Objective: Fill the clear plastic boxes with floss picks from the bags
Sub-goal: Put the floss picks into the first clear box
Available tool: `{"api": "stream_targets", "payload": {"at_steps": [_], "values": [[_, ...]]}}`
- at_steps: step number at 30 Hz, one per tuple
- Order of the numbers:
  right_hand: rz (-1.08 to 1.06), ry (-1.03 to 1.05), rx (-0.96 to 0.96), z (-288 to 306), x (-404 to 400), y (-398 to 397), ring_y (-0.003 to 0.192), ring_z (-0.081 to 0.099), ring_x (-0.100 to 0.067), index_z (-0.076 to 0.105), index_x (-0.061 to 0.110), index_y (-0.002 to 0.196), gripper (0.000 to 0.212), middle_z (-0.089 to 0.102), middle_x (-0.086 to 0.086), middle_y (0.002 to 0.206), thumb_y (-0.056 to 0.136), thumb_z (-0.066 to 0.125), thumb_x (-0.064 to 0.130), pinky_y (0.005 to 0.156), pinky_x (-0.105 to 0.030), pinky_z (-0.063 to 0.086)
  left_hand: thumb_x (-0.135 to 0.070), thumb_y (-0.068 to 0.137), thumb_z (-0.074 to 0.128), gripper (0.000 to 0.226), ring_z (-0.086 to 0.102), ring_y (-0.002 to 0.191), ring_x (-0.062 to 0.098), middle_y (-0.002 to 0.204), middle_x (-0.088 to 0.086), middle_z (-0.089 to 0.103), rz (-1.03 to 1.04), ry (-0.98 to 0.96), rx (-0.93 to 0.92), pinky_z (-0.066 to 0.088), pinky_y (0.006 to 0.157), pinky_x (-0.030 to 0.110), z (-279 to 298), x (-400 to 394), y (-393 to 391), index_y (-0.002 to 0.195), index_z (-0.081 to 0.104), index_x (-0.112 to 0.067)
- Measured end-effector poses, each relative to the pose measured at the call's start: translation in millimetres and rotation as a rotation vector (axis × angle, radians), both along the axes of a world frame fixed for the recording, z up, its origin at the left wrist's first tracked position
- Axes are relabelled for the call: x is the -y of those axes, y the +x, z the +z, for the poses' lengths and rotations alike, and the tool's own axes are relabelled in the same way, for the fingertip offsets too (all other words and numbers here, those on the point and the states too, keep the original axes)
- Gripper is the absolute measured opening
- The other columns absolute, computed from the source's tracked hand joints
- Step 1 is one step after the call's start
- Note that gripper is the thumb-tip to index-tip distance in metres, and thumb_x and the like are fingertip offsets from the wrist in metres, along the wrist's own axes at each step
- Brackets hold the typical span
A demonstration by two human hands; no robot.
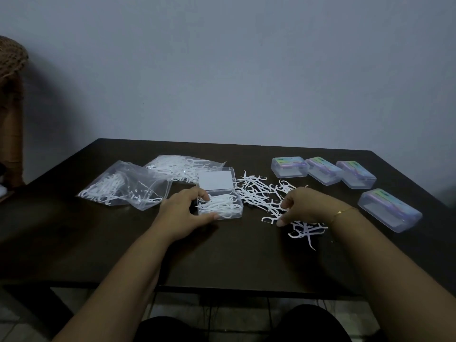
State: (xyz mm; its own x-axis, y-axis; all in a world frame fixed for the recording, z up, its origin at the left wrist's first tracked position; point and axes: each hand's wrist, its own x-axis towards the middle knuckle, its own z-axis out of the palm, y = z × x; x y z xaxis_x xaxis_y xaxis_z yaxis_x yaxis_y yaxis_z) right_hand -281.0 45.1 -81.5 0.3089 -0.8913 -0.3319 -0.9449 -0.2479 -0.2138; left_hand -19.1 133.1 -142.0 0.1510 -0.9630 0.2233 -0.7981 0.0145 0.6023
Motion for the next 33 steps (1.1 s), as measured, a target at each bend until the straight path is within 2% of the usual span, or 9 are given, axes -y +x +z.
{"api": "stream_targets", "payload": {"at_steps": [4,6,9,12,19,24,28,31,33], "values": [[0.021,-0.059,-0.005,-4,0,7,0.109,0.056,-0.021,0.069,0.021,0.103,0.024,0.064,0.000,0.112,0.084,0.068,0.036,0.102,-0.044,0.040,-0.064,0.070,0.067,0.025,0.049,0.114,0.008,0.121,-0.016,0.055,-0.022,0.012,0.064,0.036,0.103,0.048,-1,2,1,0.086,0.050,-0.055],[0.040,-0.110,-0.037,-6,-1,10,0.107,0.057,-0.019,0.071,0.023,0.100,0.018,0.066,0.002,0.109,0.088,0.062,0.034,0.102,-0.045,0.039,-0.068,0.071,0.062,0.027,0.046,0.118,0.006,0.123,-0.018,0.053,-0.038,0.019,0.100,0.034,0.104,0.047,-2,4,1,0.094,0.051,-0.060],[0.051,-0.140,-0.046,-7,-4,13,0.105,0.057,-0.017,0.068,0.026,0.096,0.013,0.065,0.005,0.106,0.090,0.057,0.030,0.103,-0.044,0.038,-0.069,0.073,0.059,0.046,0.044,0.120,0.007,0.128,-0.015,0.050,-0.028,0.048,0.130,0.032,0.105,0.044,-3,4,1,0.117,0.052,-0.057],[0.052,-0.123,0.021,-7,-8,14,0.100,0.058,-0.016,0.062,0.028,0.088,0.005,0.064,0.004,0.102,0.089,0.058,0.026,0.098,-0.039,0.044,-0.069,0.074,0.058,0.059,0.041,0.126,0.009,0.135,-0.011,0.048,-0.016,0.040,0.148,0.030,0.106,0.045,-1,3,0,0.130,0.045,-0.054],[0.012,-0.143,0.202,-5,-8,9,0.092,0.058,-0.016,0.055,0.027,0.076,0.016,0.060,0.006,0.089,0.086,0.062,0.017,0.091,-0.037,0.049,-0.064,0.072,0.067,0.075,0.039,0.132,0.013,0.142,-0.009,0.047,0.013,0.021,0.081,0.028,0.110,0.044,1,0,-2,0.138,0.037,-0.045],[-0.033,-0.095,0.335,6,-6,8,0.085,0.060,-0.017,0.060,0.020,0.085,0.012,0.063,0.000,0.090,0.085,0.066,0.009,0.078,-0.029,0.052,-0.061,0.073,0.068,0.075,0.038,0.132,0.012,0.141,-0.010,0.048,0.016,0.007,0.057,0.026,0.111,0.043,0,-1,-2,0.139,0.035,-0.045],[-0.031,-0.062,0.366,14,-6,9,0.074,0.057,-0.014,0.061,0.017,0.090,0.015,0.065,-0.002,0.088,0.084,0.066,0.004,0.061,-0.019,0.046,-0.062,0.072,0.068,0.077,0.038,0.133,0.012,0.141,-0.011,0.047,0.022,0.015,0.059,0.026,0.111,0.042,0,0,-2,0.139,0.034,-0.046],[-0.018,-0.043,0.399,17,-8,11,0.070,0.056,-0.011,0.062,0.016,0.091,0.015,0.066,-0.002,0.088,0.085,0.065,0.003,0.056,-0.018,0.042,-0.063,0.072,0.067,0.079,0.038,0.133,0.012,0.141,-0.011,0.048,0.027,0.024,0.058,0.025,0.111,0.042,0,1,-2,0.140,0.033,-0.045],[-0.001,-0.060,0.420,18,-10,14,0.073,0.058,-0.013,0.063,0.017,0.092,0.014,0.066,-0.003,0.088,0.085,0.065,0.004,0.058,-0.020,0.046,-0.064,0.071,0.068,0.081,0.037,0.133,0.012,0.141,-0.010,0.048,0.032,0.029,0.055,0.024,0.111,0.042,0,1,-2,0.141,0.032,-0.045]]}}
